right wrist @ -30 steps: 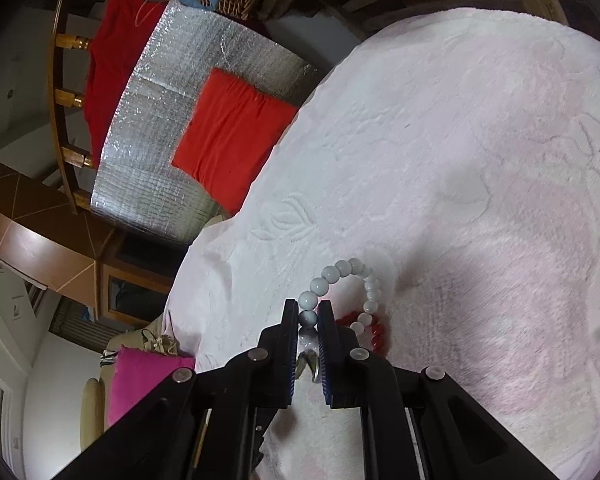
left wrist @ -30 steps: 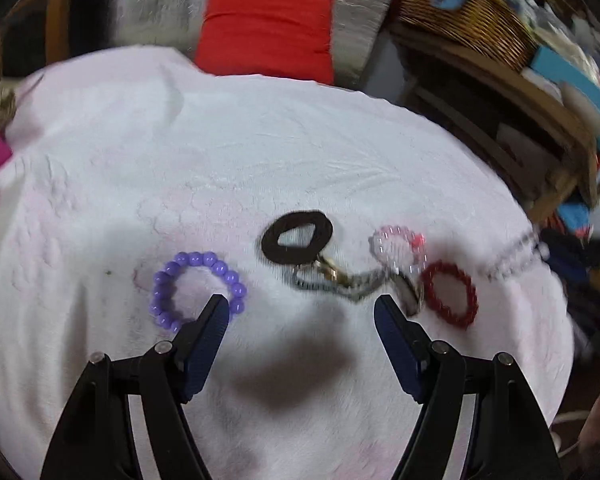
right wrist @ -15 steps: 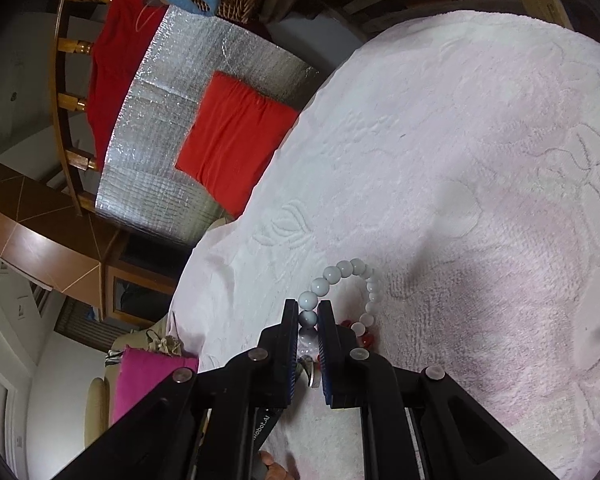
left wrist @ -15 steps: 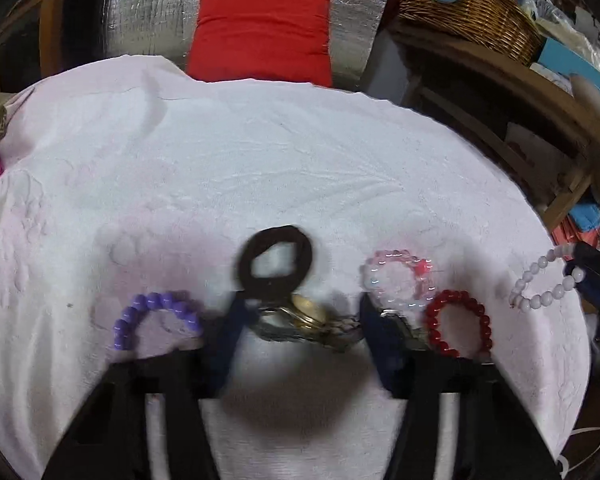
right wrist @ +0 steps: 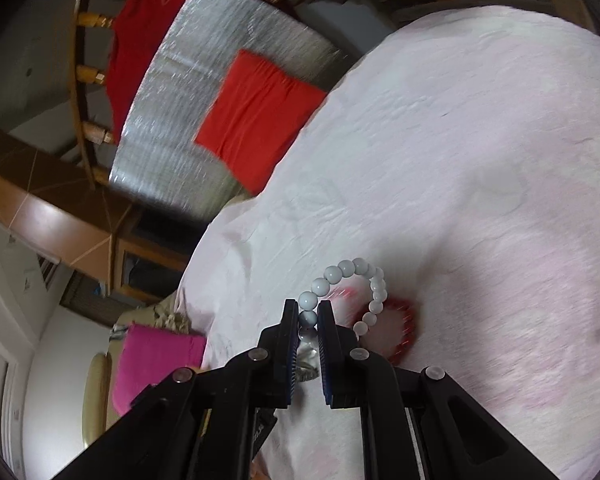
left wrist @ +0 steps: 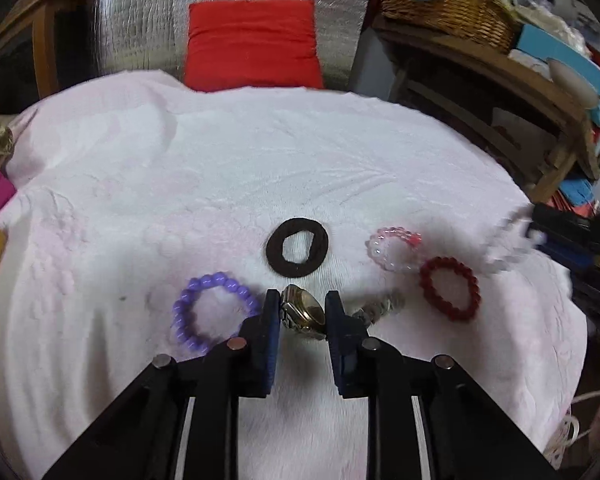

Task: Organize jewelry
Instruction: 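Carry the watch and pearl bracelet into the orange box and open both tools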

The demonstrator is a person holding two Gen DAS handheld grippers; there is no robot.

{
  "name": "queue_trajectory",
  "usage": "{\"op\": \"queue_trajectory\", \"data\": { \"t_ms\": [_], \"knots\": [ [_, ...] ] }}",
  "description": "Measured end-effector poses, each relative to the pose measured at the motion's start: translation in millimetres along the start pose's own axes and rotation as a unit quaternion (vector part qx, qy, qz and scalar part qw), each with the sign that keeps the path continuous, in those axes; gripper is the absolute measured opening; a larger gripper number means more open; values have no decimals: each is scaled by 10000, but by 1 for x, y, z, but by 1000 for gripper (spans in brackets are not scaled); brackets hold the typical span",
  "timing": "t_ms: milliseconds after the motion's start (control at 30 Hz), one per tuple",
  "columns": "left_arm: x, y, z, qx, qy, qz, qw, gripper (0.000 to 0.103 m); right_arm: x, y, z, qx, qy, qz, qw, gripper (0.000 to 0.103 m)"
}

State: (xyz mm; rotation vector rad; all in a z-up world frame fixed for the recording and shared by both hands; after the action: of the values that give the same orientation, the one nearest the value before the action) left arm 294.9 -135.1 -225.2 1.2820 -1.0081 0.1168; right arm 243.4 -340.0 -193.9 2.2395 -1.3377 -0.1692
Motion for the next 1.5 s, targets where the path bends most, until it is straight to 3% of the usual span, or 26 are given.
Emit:
{"op": "queue_trajectory", "data": {
  "t_ms": [133,600,900,1200,1300,1500],
  "knots": [
    [-7,29,-6,172,-106,123,9997,23,-21,-18,-9,-74,191,-288,9994,11],
    [-30,103,-62,859,316,527,9944,23,-98,-61,-52,-8,841,-825,9930,11],
    [-57,159,-93,1485,595,823,9837,23,-161,-81,-87,111,1458,-1017,9840,11],
    [-90,236,-133,2013,1184,1295,9637,23,-216,-102,-121,352,1826,-1383,9728,11],
    [-108,268,-149,2241,1415,1458,9532,23,-242,-108,-138,554,1949,-1627,9656,11],
    [-148,302,-185,2862,1719,1268,9341,23,-310,-121,-169,904,2414,-2149,9420,11]
  ]
}}
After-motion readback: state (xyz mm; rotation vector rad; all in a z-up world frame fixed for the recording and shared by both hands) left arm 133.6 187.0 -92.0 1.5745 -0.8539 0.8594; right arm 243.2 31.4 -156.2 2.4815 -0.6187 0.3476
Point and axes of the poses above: each gripper's, at about its wrist camera, not at the fingertips, and y roughly against the way its jaws point, z to its right, x to its top, the point moved 4 cm from there along -y, roughly the way its jaws point, and after that the axes turned 15 degrees about -y, right-handed, at the moved point
